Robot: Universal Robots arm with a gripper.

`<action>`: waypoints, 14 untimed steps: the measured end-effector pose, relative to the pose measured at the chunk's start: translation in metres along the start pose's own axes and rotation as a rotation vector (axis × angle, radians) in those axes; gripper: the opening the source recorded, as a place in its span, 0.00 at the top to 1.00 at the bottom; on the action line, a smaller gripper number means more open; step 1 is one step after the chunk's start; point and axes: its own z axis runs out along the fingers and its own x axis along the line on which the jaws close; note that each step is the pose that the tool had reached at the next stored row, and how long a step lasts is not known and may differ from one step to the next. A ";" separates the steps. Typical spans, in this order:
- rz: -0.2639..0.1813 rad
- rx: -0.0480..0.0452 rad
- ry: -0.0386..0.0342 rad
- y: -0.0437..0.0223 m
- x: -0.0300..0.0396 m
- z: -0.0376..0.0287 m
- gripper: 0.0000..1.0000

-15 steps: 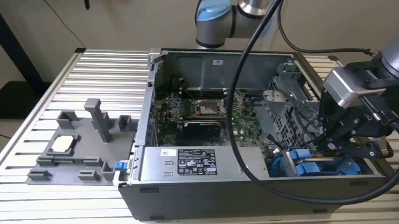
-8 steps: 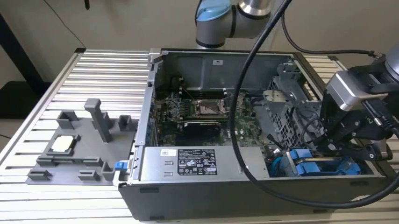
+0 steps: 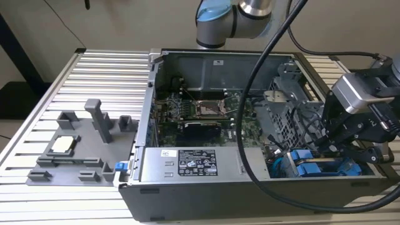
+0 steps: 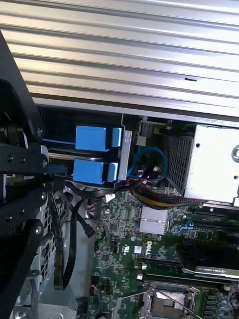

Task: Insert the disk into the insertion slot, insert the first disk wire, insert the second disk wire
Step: 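Insert the second disk wire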

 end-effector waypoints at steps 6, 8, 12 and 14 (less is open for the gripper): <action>0.003 -0.0026 -0.0039 -0.0034 0.0008 0.0014 0.84; 0.004 -0.0040 -0.0076 -0.0043 0.0013 0.0022 0.84; 0.006 -0.0132 -0.0180 -0.0058 0.0022 0.0036 0.84; 0.007 -0.0151 -0.0218 -0.0067 0.0030 0.0038 0.84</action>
